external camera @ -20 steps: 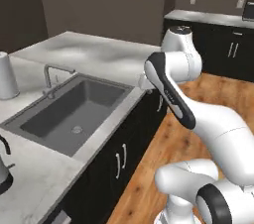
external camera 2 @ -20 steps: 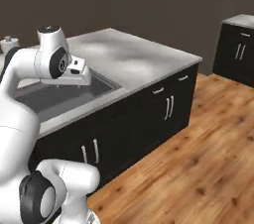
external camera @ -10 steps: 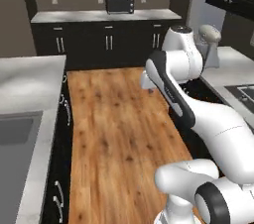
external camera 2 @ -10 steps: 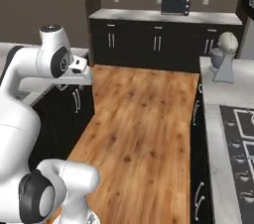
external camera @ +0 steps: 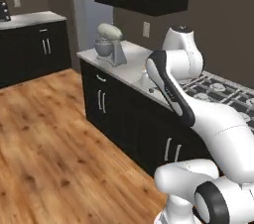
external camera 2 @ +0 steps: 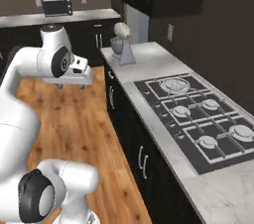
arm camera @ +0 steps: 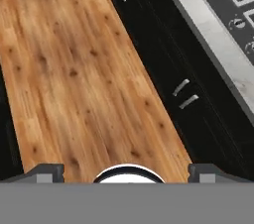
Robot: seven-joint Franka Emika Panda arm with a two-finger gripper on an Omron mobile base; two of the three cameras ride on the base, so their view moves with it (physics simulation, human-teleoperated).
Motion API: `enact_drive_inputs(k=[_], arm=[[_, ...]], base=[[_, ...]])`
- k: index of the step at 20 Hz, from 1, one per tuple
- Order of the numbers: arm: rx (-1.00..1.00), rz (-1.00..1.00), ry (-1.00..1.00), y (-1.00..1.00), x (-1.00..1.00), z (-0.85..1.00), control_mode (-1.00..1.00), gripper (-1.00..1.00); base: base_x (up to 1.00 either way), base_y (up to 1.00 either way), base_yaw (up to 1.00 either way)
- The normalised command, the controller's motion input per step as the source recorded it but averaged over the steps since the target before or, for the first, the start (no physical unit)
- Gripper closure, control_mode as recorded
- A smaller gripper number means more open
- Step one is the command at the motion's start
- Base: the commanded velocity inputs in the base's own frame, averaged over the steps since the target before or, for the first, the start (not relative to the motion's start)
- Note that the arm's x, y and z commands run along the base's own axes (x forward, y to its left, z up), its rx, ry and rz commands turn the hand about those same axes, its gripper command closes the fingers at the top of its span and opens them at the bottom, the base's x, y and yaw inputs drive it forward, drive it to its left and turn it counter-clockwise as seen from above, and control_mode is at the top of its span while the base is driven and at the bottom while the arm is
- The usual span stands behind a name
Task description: Navigate to the range hood.
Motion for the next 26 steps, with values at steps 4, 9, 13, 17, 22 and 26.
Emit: enact_drive_inputs(k=[4, 9, 13, 17, 22, 26], arm=[[0.0, 0.0, 0.0, 0.0, 0.0, 0.0, 1.0, -1.0], [0.0, 0.0, 0.0, 0.0, 0.0, 0.0, 1.0, -1.0], [0.0, 0.0, 0.0, 0.0, 0.0, 0.0, 1.0, -1.0], [0.0, 0.0, 0.0, 0.0, 0.0, 0.0, 1.0, -1.0], [0.0, 0.0, 0.0, 0.0, 0.0, 0.0, 1.0, -1.0], [0.0, 0.0, 0.0, 0.0, 0.0, 0.0, 1.0, -1.0]], base=[[0.06, -0.13, -0.91], [0.14, -0.11, -0.89], [0.46, -0.01, -0.83], [0.96, 0.33, -0.59], [0.81, 0.64, -0.46], [0.13, 0.97, -0.1]])
